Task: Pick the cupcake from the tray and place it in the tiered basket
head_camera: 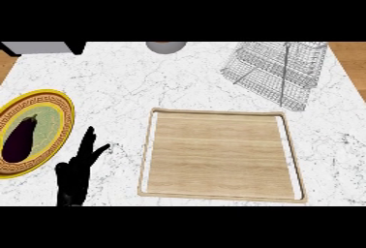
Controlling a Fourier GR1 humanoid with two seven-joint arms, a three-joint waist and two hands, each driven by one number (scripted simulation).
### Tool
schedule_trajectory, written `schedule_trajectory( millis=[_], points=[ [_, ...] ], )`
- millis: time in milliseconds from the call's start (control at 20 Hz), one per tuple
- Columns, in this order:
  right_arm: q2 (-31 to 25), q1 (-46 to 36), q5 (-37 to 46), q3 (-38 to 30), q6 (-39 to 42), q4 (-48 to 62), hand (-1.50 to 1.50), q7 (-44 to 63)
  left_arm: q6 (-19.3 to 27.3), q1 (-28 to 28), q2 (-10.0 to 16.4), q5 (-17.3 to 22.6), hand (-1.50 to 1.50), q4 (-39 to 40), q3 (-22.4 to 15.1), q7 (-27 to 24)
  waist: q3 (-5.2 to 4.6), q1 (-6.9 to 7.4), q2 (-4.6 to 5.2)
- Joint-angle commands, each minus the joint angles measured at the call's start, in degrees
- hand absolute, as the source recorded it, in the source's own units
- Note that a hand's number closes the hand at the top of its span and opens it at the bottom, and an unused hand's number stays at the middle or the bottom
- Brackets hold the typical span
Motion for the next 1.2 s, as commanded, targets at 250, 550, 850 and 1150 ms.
schedule_trajectory(
  millis=[250,550,850,1150],
  points=[
    [-6.8,-11.5,-5.5,-6.6,7.4,-0.9,1.5,10.4,-1.3,-1.8,-0.4,-0.9,0.0,1.8,-0.6,2.6,-0.23,2.64,0.83],
    [-7.4,-23.4,-1.7,1.0,7.0,7.8,1.5,14.0,-0.8,-3.8,-2.2,-2.0,0.0,6.7,-0.5,-0.9,-0.26,3.19,1.0],
    [-3.9,-31.7,2.6,5.4,4.6,22.7,1.5,7.0,-2.3,-4.9,-1.4,-0.7,0.0,6.8,1.1,0.4,-0.23,3.36,1.07],
    [-0.7,-37.3,7.2,9.0,2.2,39.6,1.5,-5.6,-2.5,-2.9,-1.5,-1.7,0.0,5.6,0.0,-0.7,-0.21,4.04,1.32]
  ],
)
